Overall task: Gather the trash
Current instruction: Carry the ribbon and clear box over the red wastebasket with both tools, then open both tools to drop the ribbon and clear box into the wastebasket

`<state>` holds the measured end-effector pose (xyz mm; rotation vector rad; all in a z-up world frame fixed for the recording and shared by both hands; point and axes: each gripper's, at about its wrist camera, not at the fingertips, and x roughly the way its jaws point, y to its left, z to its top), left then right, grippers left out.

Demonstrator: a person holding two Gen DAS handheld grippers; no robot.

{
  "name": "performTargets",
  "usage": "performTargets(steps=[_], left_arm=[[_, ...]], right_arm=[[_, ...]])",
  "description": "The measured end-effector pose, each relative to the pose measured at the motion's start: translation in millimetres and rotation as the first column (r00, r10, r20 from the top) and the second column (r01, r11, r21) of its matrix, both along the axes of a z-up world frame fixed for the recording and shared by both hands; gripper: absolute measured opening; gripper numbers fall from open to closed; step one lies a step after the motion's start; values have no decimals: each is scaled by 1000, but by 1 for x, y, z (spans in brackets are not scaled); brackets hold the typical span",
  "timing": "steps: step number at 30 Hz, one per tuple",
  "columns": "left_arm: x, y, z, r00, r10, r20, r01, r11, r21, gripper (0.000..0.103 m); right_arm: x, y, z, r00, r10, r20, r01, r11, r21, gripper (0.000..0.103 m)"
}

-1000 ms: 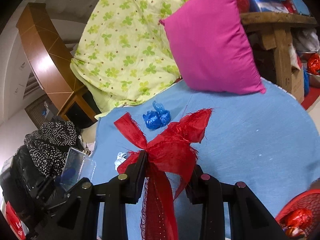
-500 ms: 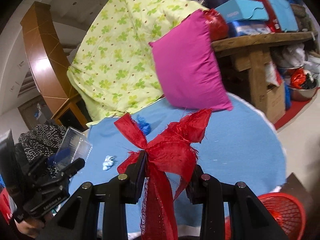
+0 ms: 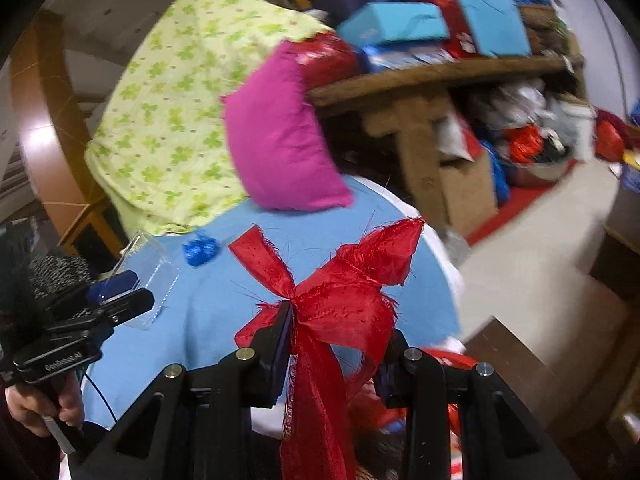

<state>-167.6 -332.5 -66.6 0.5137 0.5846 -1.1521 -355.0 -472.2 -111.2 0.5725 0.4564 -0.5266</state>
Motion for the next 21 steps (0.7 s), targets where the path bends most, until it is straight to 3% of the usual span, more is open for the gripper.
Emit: performTargets(steps=[5, 11, 15, 17, 18, 21], left_arm=[[-13, -34, -33, 987, -57, -150, 69, 995, 75, 56], [-36, -73, -65, 972, -112, -206, 154, 968, 199, 57], [-46, -90, -77, 956, -148, -253, 211, 947, 241, 57], [-48, -94, -80, 945, -158, -286, 235, 937, 258, 57], [-47, -96, -81, 938, -164, -307, 248, 934, 259, 57], [-43, -97, -78, 925, -170, -339, 261, 935, 241, 59]], right_arm=[[-31, -26, -36, 996, -66, -65, 72, 993, 97, 37], [-51, -47, -68, 987, -96, -126, 117, 977, 175, 38], [-55, -61, -88, 986, -83, -146, 120, 956, 266, 39], [-58, -65, -96, 986, -77, -151, 121, 944, 306, 55], [-60, -67, -99, 987, -77, -141, 119, 938, 325, 68], [-65, -69, -99, 990, -98, -104, 128, 933, 338, 68]])
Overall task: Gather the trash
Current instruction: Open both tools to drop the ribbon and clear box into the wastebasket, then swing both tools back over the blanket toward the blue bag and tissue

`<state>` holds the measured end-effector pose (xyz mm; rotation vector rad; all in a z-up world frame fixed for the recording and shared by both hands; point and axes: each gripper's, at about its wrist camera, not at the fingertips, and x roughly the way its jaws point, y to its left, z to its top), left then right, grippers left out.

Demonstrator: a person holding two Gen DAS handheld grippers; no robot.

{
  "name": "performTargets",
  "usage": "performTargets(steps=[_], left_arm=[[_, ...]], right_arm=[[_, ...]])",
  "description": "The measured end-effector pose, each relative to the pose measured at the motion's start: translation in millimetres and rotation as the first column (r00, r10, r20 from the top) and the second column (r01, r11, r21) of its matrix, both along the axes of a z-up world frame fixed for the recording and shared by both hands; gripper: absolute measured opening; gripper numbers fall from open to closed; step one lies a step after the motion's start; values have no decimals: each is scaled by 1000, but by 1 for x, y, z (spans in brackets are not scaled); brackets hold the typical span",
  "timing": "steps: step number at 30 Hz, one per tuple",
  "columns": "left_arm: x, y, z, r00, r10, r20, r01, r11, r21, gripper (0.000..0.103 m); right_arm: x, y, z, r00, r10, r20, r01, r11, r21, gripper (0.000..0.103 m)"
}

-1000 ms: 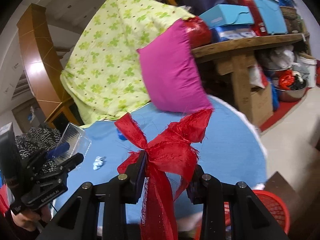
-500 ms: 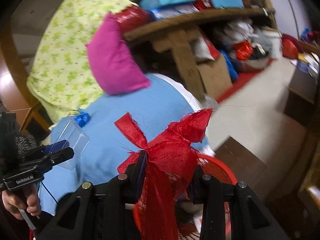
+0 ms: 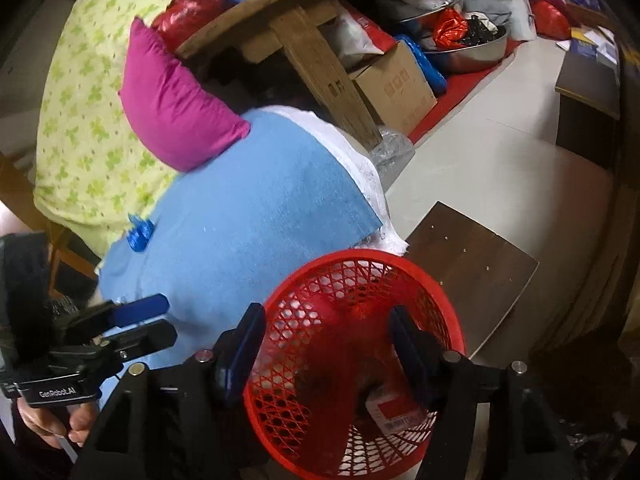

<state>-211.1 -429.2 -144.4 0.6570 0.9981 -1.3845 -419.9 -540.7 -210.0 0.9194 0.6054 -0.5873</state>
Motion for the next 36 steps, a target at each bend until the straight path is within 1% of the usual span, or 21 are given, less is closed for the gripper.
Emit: performTargets(steps=[3, 4, 8, 11, 13, 15, 16, 18, 19, 20, 21, 22, 23, 25, 26, 29, 30, 32, 34, 36], left_arm=[[12, 8, 10, 1000, 24, 3, -24, 999, -30, 60], [17, 11, 12, 999, 36, 6, -36, 999, -41, 60], [52, 40, 31, 992, 118, 43, -112, 987, -113, 60], [91, 72, 45, 973, 221, 68, -207, 964, -170, 60], [121, 101, 50, 950, 302, 83, -281, 938, -203, 62], [153, 135, 53, 918, 385, 94, -356, 906, -230, 64], [175, 157, 52, 894, 437, 96, -405, 882, -241, 64], [206, 190, 47, 853, 514, 93, -480, 842, -248, 64], [223, 208, 44, 828, 553, 92, -518, 818, -250, 64], [240, 228, 38, 795, 600, 92, -564, 786, -252, 64], [257, 249, 33, 755, 649, 92, -613, 749, -252, 64], [275, 271, 27, 710, 698, 92, -662, 707, -249, 64], [289, 287, 22, 677, 730, 94, -695, 676, -245, 64], [310, 311, 14, 618, 780, 98, -746, 621, -241, 64], [322, 325, 10, 575, 811, 105, -776, 582, -243, 64], [345, 342, 4, 506, 856, 106, -820, 515, -251, 64], [351, 344, 2, 491, 866, 98, -829, 498, -255, 64], [360, 342, -2, 475, 877, 78, -839, 478, -260, 64], [370, 327, -8, 479, 876, 65, -840, 478, -258, 64], [377, 317, -13, 502, 864, 43, -830, 495, -258, 64]], right_arm=[[-4, 2, 6, 1000, -16, 27, 16, 1000, -20, 68], [0, 4, 10, 999, -18, 31, 19, 999, -30, 68], [13, 8, 20, 999, -9, 40, 12, 998, -61, 68], [38, 12, 29, 998, 29, 52, -25, 997, -74, 68], [65, 18, 39, 996, 67, 53, -61, 993, -99, 68], [95, 27, 51, 993, 110, 52, -102, 987, -128, 68], [114, 33, 58, 989, 138, 52, -129, 981, -143, 68], [148, 47, 72, 981, 185, 52, -174, 969, -176, 68], [171, 56, 80, 975, 214, 54, -200, 960, -193, 68], [189, 63, 86, 970, 236, 58, -220, 954, -201, 68], [207, 70, 91, 965, 256, 64, -239, 949, -205, 68], [229, 78, 96, 958, 277, 73, -258, 944, -206, 68], [249, 86, 100, 951, 297, 84, -275, 939, -207, 68], [291, 104, 106, 936, 335, 103, -309, 927, -210, 68], [309, 112, 106, 931, 350, 106, -323, 923, -210, 68], [363, 139, 102, 912, 395, 109, -367, 906, -209, 68], [384, 148, 98, 904, 414, 103, -387, 898, -211, 68], [416, 154, 90, 895, 436, 95, -414, 890, -189, 68], [445, 152, 77, 892, 434, 121, -420, 898, -128, 68], [472, 145, 71, 897, 414, 154, -404, 910, -91, 68]])
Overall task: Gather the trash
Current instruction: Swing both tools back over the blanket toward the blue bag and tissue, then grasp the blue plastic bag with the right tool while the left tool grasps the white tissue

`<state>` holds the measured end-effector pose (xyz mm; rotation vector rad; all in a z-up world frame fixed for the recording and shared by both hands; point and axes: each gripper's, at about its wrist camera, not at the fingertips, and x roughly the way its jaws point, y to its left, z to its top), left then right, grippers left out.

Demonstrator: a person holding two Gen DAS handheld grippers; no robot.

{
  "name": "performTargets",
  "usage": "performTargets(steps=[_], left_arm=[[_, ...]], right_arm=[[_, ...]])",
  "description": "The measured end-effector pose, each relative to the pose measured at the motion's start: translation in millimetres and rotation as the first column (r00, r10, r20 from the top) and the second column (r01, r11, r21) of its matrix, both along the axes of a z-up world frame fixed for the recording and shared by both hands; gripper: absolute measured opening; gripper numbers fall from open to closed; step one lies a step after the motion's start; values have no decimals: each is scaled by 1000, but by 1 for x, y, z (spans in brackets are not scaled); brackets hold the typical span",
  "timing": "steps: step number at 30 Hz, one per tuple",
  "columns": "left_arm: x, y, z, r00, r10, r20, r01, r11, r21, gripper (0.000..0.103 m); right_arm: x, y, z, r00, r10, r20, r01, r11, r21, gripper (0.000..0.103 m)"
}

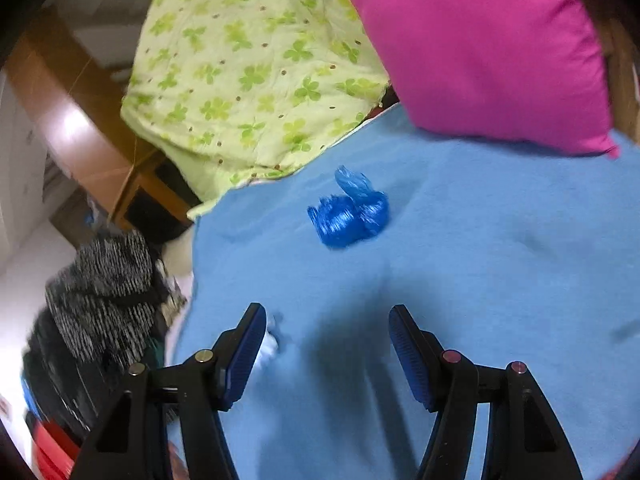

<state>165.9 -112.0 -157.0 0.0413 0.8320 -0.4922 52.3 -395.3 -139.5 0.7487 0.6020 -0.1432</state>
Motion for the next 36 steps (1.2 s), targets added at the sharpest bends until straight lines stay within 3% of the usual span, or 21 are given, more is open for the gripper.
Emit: performTargets(steps=[5, 9, 14, 21, 23, 26, 28, 36], left_arm=[[23, -22, -18, 999, -22, -49, 20, 999, -49, 64], [41, -29, -28, 996, -20, -83, 14, 997, -70, 64], [52, -39, -41, 993, -38, -108, 31, 997, -65, 64], [58, -44, -56, 986, -98, -132, 91, 994, -59, 61], [60, -42, -58, 987, -103, -127, 98, 994, -45, 50], [66, -38, -58, 982, -103, -158, 89, 992, -92, 43], [66, -38, -58, 982, -111, -153, 96, 990, -101, 38], [58, -37, -48, 989, -121, -86, 115, 990, -77, 32]], right_arm=[[68, -28, -30, 1000, -31, 0, 31, 986, 166, 68], [108, -49, -48, 997, -73, -4, 72, 968, 240, 68], [149, -60, -68, 994, -78, -73, 95, 955, 280, 68], [189, -63, -72, 983, -123, -139, 153, 960, 235, 69], [205, -56, -73, 977, -123, -176, 151, 976, 157, 69], [220, -41, -71, 970, -115, -216, 111, 993, -28, 69], [222, -36, -74, 967, -114, -227, 93, 991, -101, 57], [184, -38, -57, 983, -92, -158, 86, 995, -43, 53]])
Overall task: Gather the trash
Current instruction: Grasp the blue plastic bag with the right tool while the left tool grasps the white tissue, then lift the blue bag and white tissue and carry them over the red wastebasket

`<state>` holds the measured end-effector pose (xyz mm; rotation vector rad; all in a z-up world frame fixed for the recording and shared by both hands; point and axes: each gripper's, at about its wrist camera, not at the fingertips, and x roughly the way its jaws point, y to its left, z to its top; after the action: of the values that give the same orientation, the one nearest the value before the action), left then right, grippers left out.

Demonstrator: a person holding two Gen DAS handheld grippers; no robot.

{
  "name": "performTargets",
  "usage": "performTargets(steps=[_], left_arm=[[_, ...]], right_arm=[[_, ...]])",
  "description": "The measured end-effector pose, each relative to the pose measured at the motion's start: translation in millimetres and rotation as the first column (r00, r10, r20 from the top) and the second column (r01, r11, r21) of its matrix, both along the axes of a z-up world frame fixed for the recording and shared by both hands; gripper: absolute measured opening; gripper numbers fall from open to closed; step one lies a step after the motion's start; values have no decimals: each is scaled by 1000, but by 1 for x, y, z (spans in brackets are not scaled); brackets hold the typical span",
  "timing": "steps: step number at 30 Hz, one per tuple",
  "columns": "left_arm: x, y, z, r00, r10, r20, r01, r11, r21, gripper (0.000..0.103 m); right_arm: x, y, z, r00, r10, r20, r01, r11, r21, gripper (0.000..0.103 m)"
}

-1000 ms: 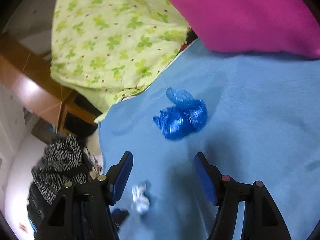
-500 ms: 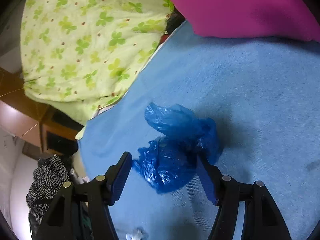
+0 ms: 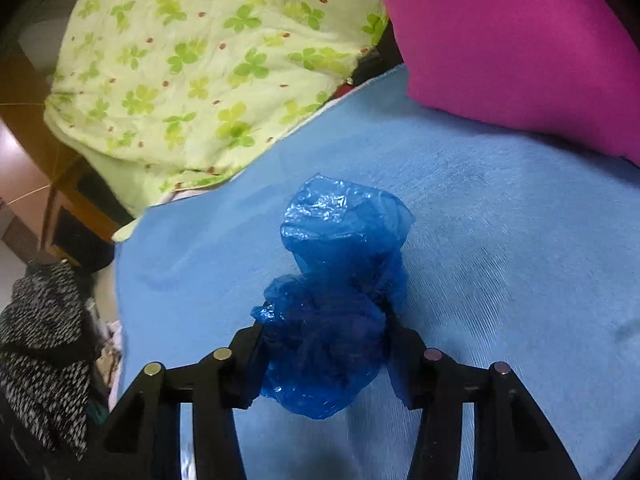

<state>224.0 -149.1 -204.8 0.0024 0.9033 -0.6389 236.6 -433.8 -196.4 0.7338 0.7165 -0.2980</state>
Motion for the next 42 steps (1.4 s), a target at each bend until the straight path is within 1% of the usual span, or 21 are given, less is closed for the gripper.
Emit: performTargets(steps=[4, 6, 7, 8, 9, 11, 14, 17, 21, 23, 25, 27, 31, 33, 36, 39, 42], left_arm=[[-14, 9, 12, 999, 13, 31, -14, 1000, 7, 32], [-25, 13, 20, 999, 9, 50, -9, 1000, -3, 32], [-28, 13, 23, 998, 9, 65, -10, 1000, 6, 32], [-35, 13, 25, 996, 10, 90, -13, 999, 35, 32], [-41, 13, 26, 995, 9, 103, -15, 998, 58, 32], [-56, 15, 29, 992, 4, 126, -16, 995, 95, 32], [-78, 18, 37, 984, -9, 177, -15, 991, 135, 32], [-92, 22, 46, 980, 1, 199, -29, 990, 135, 32], [-110, 28, 62, 963, 16, 269, -60, 986, 154, 32], [-122, 30, 67, 954, 19, 300, -70, 985, 159, 32], [-128, 31, 69, 951, 21, 308, -74, 984, 161, 32], [-131, 30, 70, 951, 21, 307, -72, 985, 157, 32], [-135, 26, 74, 945, 10, 326, -67, 984, 164, 32], [-135, 25, 74, 943, 5, 333, -64, 984, 165, 32], [-135, 26, 71, 946, 1, 325, -60, 984, 170, 32], [-131, 26, 67, 949, 6, 314, -65, 982, 178, 32], [-126, 28, 65, 953, 18, 302, -76, 981, 181, 32]], right_arm=[[-41, 12, 17, 999, 46, 26, -46, 999, 15, 53], [-59, 16, 23, 997, 62, 48, -64, 997, 44, 53], [-71, 20, 28, 995, 77, 62, -80, 995, 52, 53], [-80, 25, 31, 994, 87, 70, -91, 995, 45, 53], [-94, 31, 36, 992, 99, 78, -101, 994, 28, 53], [-122, 42, 41, 987, 124, 105, -127, 992, 23, 53], [-158, 54, 42, 982, 153, 107, -156, 987, 22, 54], [-192, 68, 40, 974, 202, 106, -205, 978, 22, 55], [-229, 82, 35, 960, 257, 113, -257, 966, -8, 55], [-234, 85, 36, 954, 276, 115, -276, 961, -20, 55], [-237, 88, 42, 947, 290, 134, -288, 957, -36, 55], [-238, 90, 46, 939, 304, 159, -303, 952, -33, 55], [-235, 101, 49, 932, 334, 142, -325, 942, -83, 55], [-233, 102, 47, 931, 338, 140, -329, 941, -85, 55], [-227, 101, 45, 933, 335, 132, -328, 942, -72, 55], [-222, 104, 42, 933, 342, 117, -333, 939, -87, 55], [-216, 105, 39, 930, 350, 108, -343, 936, -79, 55]])
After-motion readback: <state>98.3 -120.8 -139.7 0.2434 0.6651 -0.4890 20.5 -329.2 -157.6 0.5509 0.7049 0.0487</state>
